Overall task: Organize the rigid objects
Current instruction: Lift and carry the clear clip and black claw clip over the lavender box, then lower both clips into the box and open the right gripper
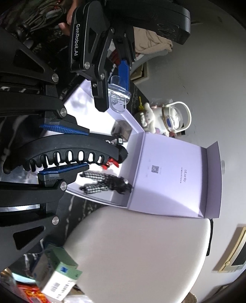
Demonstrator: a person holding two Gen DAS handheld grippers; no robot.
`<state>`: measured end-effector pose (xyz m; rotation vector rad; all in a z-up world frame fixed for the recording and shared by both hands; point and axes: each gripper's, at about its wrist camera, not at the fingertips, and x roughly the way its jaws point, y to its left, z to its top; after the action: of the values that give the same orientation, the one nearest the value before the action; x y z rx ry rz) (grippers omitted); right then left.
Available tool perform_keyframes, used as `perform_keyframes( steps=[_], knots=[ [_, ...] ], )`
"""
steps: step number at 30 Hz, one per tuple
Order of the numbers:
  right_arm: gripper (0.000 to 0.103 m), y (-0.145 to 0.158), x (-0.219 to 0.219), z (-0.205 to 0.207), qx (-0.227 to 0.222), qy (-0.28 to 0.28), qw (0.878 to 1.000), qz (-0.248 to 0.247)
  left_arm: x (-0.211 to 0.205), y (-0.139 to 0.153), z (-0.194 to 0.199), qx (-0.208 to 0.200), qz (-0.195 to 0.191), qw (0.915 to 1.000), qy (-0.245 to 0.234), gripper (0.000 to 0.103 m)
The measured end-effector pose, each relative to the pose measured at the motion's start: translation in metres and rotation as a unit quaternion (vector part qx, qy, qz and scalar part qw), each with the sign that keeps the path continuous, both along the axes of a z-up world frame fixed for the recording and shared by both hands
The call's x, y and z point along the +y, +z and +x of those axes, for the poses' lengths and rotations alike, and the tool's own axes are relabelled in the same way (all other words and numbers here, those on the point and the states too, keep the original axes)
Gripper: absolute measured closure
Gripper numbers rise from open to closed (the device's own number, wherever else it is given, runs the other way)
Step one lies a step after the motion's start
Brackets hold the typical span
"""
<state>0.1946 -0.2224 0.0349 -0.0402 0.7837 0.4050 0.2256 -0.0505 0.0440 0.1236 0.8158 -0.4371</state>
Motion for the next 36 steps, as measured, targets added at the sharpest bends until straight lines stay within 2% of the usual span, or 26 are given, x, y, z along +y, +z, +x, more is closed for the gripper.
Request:
perform_keyframes(
  steps=[19, 36],
  knots=[
    [0.074, 0.009, 0.006, 0.066, -0.02, -0.006, 1.0, -0.013, 0.004, 0.002, 0.07, -0.014, 0.02, 0.9997, -0.006, 0.037],
    [0.074, -0.023, 0.012, 0.101, 0.0, -0.002, 1.0, -0.031, -0.005, -0.032, 0.109, 0.008, 0.038, 0.9991, -0.019, 0.037]
  ],
)
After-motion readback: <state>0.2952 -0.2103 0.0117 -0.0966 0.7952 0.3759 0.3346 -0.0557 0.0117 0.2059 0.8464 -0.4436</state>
